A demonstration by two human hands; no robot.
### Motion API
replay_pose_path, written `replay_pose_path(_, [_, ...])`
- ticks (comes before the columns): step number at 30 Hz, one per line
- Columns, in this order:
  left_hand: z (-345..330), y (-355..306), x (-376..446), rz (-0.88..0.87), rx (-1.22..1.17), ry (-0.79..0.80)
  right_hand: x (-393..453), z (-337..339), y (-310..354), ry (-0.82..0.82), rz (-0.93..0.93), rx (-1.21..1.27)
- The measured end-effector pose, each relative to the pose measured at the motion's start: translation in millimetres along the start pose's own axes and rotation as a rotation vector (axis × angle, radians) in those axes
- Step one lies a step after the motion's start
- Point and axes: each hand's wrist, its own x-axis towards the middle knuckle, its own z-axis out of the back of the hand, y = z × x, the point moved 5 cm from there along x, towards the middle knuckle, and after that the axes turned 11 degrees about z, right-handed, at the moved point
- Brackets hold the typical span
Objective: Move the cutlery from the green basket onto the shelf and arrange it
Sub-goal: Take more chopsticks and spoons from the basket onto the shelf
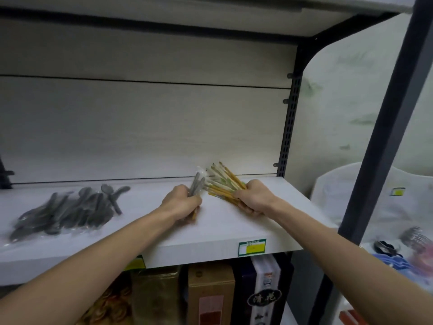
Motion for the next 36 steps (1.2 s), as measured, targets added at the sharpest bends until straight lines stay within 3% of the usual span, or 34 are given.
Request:
replay_pose_path(14, [5.4, 9.7, 10.4, 0.051, -0.118, -0.033, -0.7, -0.4, 9.7, 0.059, 0.036, -0.296])
replay_pose_path(19, [-0.7, 12.2, 16.0, 0.053, -0.151, -0.028, -5.3, -5.8, 23.9, 0.007, 0.131, -0.652])
replay_pose_path(24, [-5.8, 13.3, 21.1, 0.028, -0.177, -0.031, -10.6, -10.9, 30.8, -0.083, 0.228, -0.82])
replay_pose_path(36, [4.4, 12.0, 9.4, 0.028, -0.268, 0.155, -19.2, -17.4, 30.8, -0.143, 0.481, -1.011])
